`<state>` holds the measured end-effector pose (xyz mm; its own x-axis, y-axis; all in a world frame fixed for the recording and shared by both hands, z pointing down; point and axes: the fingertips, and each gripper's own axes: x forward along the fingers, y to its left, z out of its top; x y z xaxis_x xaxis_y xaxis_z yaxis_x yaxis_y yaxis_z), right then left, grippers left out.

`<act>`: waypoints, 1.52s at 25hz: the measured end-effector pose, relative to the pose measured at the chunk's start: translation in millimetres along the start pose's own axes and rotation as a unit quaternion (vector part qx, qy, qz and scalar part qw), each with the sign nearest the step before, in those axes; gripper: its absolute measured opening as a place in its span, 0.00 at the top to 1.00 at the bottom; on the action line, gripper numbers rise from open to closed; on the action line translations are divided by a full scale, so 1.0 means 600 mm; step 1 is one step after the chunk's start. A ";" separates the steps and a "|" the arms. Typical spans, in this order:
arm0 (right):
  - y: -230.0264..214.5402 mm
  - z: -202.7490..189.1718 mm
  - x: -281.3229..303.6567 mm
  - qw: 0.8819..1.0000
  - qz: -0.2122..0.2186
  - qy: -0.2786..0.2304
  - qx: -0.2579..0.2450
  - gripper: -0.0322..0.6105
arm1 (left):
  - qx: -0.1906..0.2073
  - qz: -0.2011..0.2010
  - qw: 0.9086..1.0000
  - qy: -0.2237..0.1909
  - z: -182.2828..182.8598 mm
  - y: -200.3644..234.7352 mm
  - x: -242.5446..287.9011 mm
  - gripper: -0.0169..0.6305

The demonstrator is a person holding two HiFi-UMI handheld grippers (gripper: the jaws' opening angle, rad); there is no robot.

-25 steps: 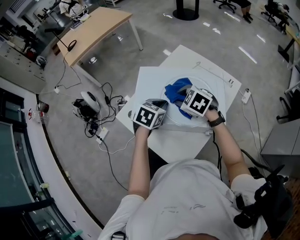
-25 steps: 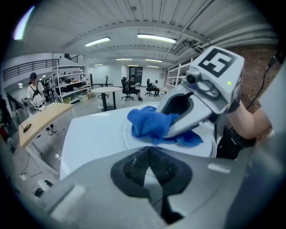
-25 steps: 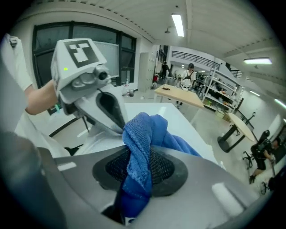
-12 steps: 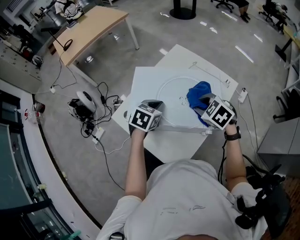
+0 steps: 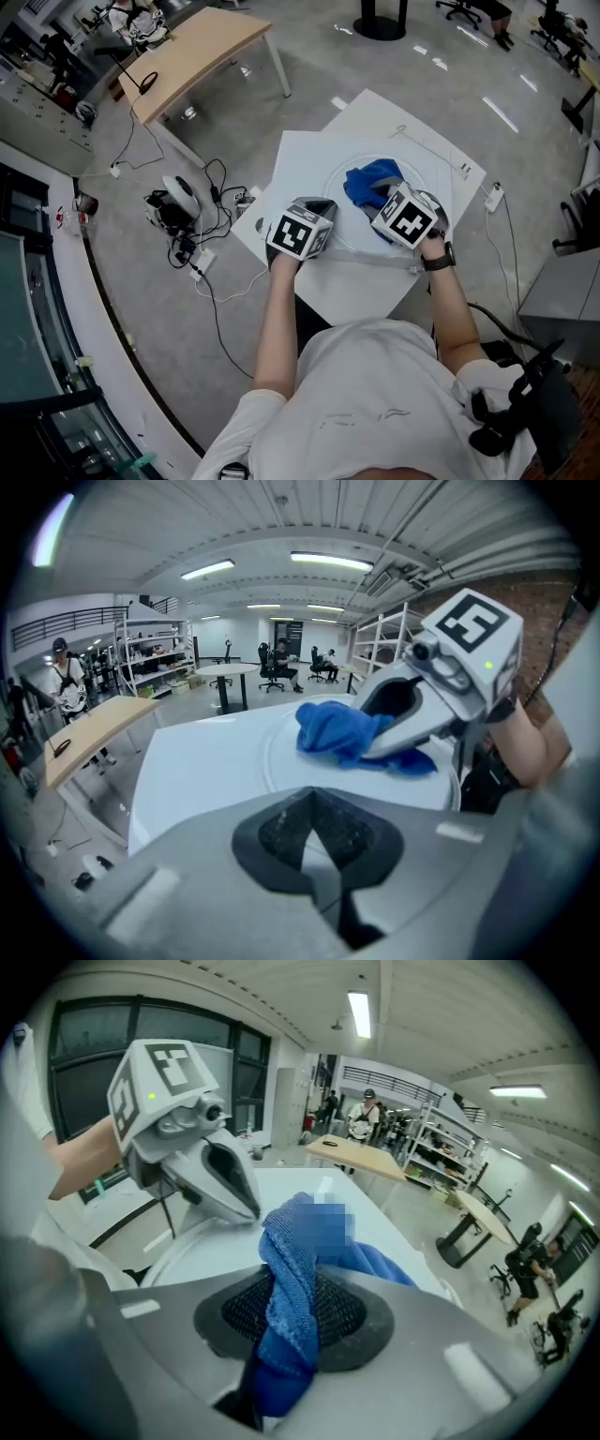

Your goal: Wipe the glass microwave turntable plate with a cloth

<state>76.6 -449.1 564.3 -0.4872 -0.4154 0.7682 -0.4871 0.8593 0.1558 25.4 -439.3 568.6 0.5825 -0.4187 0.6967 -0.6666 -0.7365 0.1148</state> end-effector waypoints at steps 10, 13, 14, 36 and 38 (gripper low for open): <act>-0.032 -0.099 -0.090 0.996 -0.080 0.047 0.021 0.79 | 0.002 0.001 1.000 -0.001 0.000 0.004 -0.006 0.98; 0.038 -0.069 -0.077 0.998 -0.043 0.042 -0.017 0.80 | 0.003 0.000 1.000 -0.003 -0.003 0.004 -0.011 0.98; 0.056 -0.053 -0.066 0.999 -0.033 0.034 -0.026 0.80 | 0.003 0.000 1.000 -0.003 -0.005 0.004 -0.013 0.97; -0.148 -0.110 -0.092 0.971 -0.208 -0.031 0.114 0.79 | -0.013 0.009 1.000 -0.004 -0.003 0.007 -0.002 0.97; -0.141 -0.095 -0.108 0.962 -0.218 -0.089 0.139 0.79 | -0.010 0.028 0.999 -0.018 0.001 0.011 -0.005 0.97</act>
<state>190.8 -478.0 537.1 -0.2971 -0.7842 0.5447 -0.8361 0.4892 0.2483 19.9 -443.2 566.7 0.5608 -0.4777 0.6763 -0.7068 -0.7016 0.0905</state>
